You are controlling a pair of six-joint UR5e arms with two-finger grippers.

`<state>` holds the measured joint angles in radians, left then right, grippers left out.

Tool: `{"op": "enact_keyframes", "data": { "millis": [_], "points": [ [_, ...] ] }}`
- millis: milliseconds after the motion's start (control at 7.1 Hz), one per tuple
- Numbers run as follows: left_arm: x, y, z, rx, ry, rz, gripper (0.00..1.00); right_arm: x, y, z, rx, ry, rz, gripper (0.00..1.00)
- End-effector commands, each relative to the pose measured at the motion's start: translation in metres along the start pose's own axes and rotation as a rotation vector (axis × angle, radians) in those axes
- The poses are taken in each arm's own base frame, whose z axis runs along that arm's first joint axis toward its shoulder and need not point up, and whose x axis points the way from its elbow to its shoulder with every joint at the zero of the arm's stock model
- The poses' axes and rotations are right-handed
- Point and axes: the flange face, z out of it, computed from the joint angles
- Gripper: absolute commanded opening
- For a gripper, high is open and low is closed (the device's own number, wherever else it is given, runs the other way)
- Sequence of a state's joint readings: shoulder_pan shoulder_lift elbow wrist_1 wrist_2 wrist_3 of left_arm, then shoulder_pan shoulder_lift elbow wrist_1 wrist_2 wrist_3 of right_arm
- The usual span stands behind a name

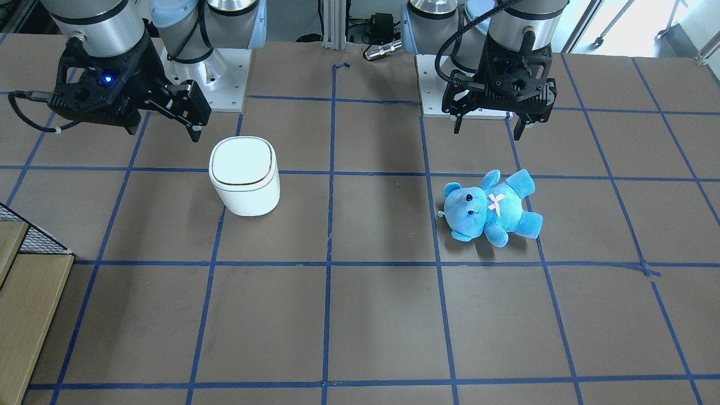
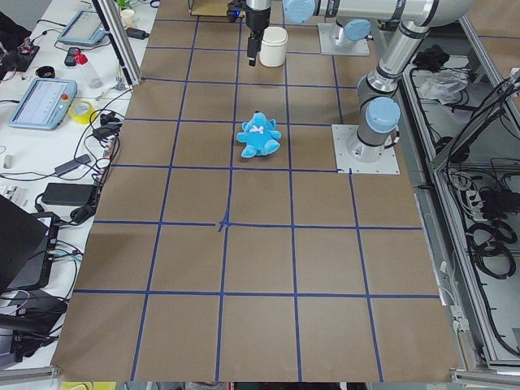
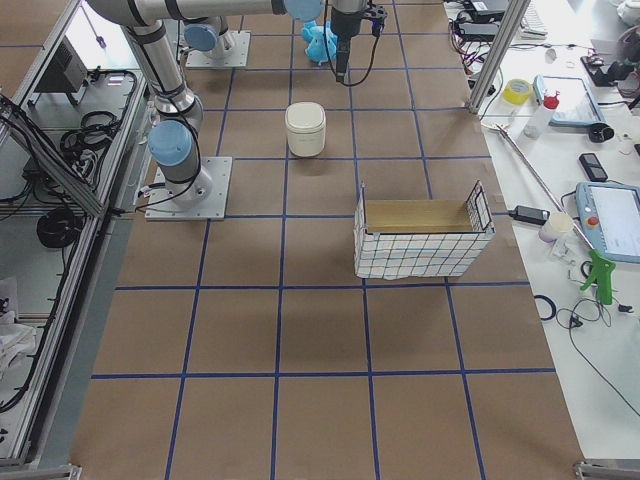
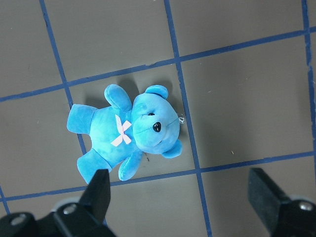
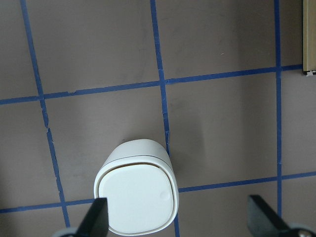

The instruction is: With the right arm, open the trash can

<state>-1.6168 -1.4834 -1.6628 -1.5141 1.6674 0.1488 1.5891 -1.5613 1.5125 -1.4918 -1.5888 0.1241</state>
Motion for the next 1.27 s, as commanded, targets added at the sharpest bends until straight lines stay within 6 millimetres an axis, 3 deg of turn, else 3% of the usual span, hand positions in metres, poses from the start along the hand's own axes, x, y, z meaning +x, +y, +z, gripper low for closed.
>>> {"op": "enact_keyframes", "data": {
  "millis": [0, 1127],
  "points": [
    [0.0, 0.0, 0.0, 0.0, 0.0, 0.0, 1.0, 0.0005, -0.0005, -0.0011, 0.004, -0.002, 0.002, 1.0],
    [0.0, 0.0, 0.0, 0.0, 0.0, 0.0, 1.0, 0.0017, -0.0004, 0.0023, -0.005, 0.012, 0.008, 1.0]
  ]
}}
